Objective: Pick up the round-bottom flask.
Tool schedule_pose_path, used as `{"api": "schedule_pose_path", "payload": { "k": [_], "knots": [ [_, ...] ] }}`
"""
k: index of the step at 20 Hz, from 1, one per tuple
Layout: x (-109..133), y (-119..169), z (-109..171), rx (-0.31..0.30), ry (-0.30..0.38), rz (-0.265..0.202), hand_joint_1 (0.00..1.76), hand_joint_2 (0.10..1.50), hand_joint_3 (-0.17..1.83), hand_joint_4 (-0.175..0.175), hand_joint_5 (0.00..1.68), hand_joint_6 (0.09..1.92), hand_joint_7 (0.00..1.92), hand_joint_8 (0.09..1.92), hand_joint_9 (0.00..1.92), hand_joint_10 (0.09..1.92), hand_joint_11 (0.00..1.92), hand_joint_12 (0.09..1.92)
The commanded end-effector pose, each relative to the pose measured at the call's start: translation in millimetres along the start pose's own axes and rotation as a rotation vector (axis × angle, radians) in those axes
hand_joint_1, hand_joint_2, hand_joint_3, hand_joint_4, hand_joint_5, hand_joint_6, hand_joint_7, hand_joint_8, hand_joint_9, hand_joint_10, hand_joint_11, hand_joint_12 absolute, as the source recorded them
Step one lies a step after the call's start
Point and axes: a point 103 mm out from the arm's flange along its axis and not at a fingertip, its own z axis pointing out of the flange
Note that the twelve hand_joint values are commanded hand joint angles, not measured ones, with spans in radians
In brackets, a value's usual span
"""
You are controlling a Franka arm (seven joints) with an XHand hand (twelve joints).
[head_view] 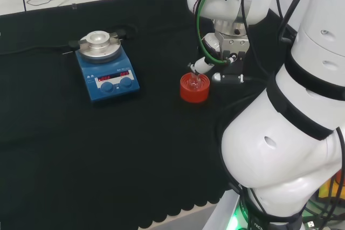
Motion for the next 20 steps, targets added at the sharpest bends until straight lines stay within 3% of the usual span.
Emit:
{"api": "schedule_pose_path", "payload": {
  "k": [1,6,20],
  "knots": [
    [13,8,28,-0.028,0.015,-0.006,0.87,0.64,0.62,-0.047,0.69,0.60,0.41,0.66,0.58,0.62,0.23,1.36],
    [-3,16,39,-0.028,0.035,-0.010,0.86,0.64,0.62,-0.048,0.69,0.61,0.41,0.66,0.58,0.62,0.24,1.36],
    [-12,14,46,-0.084,0.039,-0.005,0.86,0.63,0.63,-0.048,0.66,0.63,0.39,0.67,0.58,0.62,0.24,1.36]
  ]
}}
